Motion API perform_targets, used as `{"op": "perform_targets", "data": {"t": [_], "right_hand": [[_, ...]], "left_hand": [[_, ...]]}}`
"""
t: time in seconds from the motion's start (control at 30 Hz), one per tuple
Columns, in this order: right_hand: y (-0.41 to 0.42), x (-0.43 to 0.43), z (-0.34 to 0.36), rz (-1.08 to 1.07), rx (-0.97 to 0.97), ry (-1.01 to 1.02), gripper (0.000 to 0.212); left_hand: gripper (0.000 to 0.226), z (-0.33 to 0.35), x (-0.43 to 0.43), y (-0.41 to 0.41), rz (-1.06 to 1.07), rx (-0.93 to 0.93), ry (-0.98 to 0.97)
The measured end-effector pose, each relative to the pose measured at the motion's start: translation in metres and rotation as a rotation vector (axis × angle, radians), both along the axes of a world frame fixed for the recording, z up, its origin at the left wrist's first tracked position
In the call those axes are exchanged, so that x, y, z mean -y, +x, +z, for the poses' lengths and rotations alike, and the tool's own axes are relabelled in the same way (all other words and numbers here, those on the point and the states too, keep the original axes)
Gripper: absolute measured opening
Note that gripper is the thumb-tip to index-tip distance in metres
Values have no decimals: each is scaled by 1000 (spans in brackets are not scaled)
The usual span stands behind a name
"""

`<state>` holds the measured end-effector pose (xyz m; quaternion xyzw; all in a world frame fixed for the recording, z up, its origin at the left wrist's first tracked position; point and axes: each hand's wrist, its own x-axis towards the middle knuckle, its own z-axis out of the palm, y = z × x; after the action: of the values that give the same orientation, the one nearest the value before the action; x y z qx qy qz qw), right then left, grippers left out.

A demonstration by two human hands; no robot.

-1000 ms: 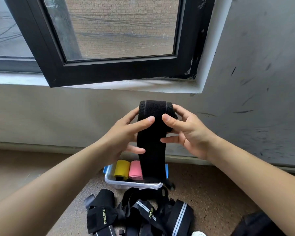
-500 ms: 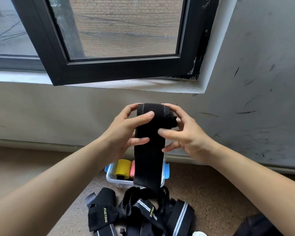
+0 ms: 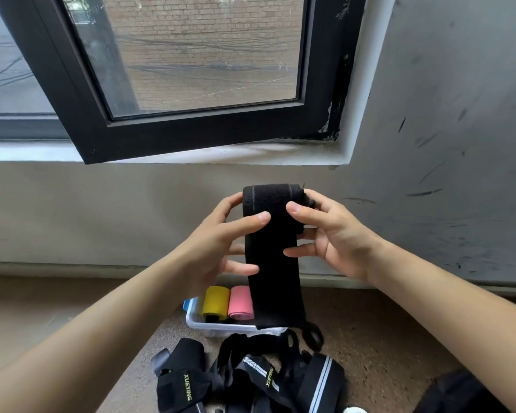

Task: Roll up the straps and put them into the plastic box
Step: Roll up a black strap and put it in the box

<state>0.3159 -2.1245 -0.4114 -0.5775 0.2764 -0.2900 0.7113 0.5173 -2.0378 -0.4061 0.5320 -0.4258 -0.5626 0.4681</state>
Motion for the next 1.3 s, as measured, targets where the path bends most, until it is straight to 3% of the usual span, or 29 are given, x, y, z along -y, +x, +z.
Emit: {"op": "perform_targets", "data": {"t": [0.1,0.27,0.43,0.6,0.73,0.9,1.1,1.3], "right_hand": [[-2,3,-1,-3,26,-35,47],[-2,3,-8,41,-36,-184,58],[1,-3,-10,49,-119,-262,66],[5,-6,-8,79,-117,-70,51],[8,-9,-8,65,-145,54,61],[7,-11,-5,-15,-159,97,62],[3,-4,-4,1,-7,116,53],[-1,4,-9,106,55,26,63]], "left_hand": [[56,4,-2,-2,-58,19,100],[64,5,-1,-5,5,-2,142],[45,1,1,-4,100,-41,105],[64,0,1,-3,147,-93,-50],[70,-3,2,-2,155,-136,-134],[83,-7,1,-2,72,-14,-122],[71,-9,1,2,5,25,8],[60,-8,0,-1,3,-5,87]]}}
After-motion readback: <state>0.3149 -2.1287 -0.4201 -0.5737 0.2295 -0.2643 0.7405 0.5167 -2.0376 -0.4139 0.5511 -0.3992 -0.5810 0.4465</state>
